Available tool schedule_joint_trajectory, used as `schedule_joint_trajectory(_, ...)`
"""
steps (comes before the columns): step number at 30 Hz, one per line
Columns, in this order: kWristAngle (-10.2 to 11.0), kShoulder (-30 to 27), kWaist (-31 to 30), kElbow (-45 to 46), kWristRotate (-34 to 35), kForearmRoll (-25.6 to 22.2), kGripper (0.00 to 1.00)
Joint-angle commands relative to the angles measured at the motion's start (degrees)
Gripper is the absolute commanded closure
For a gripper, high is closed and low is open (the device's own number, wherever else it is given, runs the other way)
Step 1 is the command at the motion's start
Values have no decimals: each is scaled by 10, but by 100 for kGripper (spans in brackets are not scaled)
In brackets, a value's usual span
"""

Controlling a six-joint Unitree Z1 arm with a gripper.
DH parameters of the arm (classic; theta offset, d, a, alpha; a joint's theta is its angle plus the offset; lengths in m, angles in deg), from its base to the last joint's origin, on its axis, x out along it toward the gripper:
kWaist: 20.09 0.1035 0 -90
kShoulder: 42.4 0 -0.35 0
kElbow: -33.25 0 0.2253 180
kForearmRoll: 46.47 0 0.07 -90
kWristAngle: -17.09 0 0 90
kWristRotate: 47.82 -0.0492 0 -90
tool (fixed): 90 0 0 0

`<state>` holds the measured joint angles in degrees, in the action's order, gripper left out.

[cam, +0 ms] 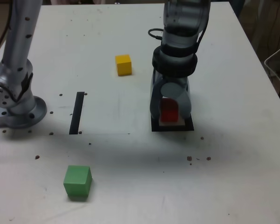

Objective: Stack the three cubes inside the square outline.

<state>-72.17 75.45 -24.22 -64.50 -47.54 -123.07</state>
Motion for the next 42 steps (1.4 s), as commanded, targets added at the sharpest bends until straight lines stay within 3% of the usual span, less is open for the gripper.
schedule_joint_trajectory(1,4,-4,-2,3,1,3,5)
schedule_joint_trajectory(4,11,-6,-2,5,2,4,1)
schedule_joint_trajectory(13,34,-28,-2,9,5,-3,0)
schedule_joint_trajectory(35,52,-132,-7,25,-23,-97,0)
schedule_joint_trajectory(42,64,-144,26,44,-48,-104,0)
